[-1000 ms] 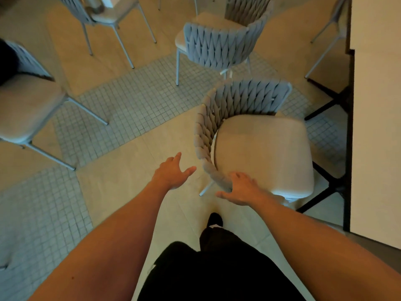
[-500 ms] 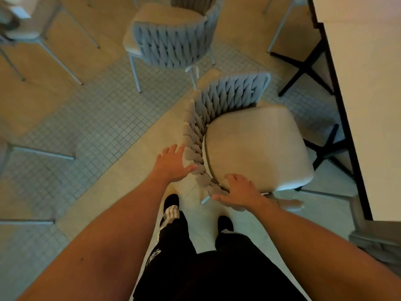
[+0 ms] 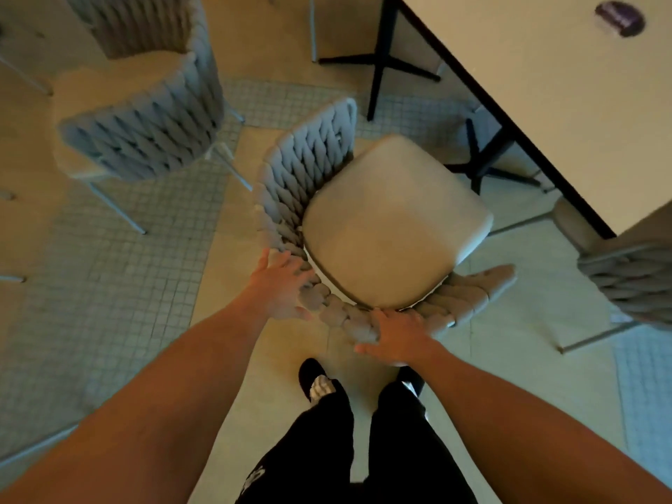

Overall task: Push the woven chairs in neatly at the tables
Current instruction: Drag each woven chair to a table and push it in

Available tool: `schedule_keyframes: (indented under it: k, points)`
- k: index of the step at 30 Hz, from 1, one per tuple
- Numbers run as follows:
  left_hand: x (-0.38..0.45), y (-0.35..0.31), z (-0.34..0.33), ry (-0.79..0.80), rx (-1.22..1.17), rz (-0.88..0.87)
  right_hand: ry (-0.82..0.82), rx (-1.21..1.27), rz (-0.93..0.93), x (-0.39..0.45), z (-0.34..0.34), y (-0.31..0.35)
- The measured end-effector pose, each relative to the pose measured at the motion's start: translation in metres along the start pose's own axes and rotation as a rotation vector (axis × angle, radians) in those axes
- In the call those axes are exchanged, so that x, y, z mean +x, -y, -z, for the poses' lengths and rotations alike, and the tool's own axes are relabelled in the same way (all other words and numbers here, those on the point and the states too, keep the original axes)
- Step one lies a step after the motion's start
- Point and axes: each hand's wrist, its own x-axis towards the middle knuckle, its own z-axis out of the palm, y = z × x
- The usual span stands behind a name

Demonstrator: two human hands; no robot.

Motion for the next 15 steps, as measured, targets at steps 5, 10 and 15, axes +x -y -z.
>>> schedule_keyframes:
  k: [5,10,15]
  points:
    - [0.015,-0.003,-0.018,0.028,-0.010,0.002,-0.036,-0.111,-0.062,0.008,-0.015,0.005]
    - [0.020,-0.003,-0.026,-0.042,-0.009,-0.039,-0.081,-0.177,-0.124,0.008,-0.018,0.012]
    - [0.024,0.006,-0.032,-0.105,0.069,-0.092,-0.138,-0.195,-0.142,0.007,-0.027,0.016]
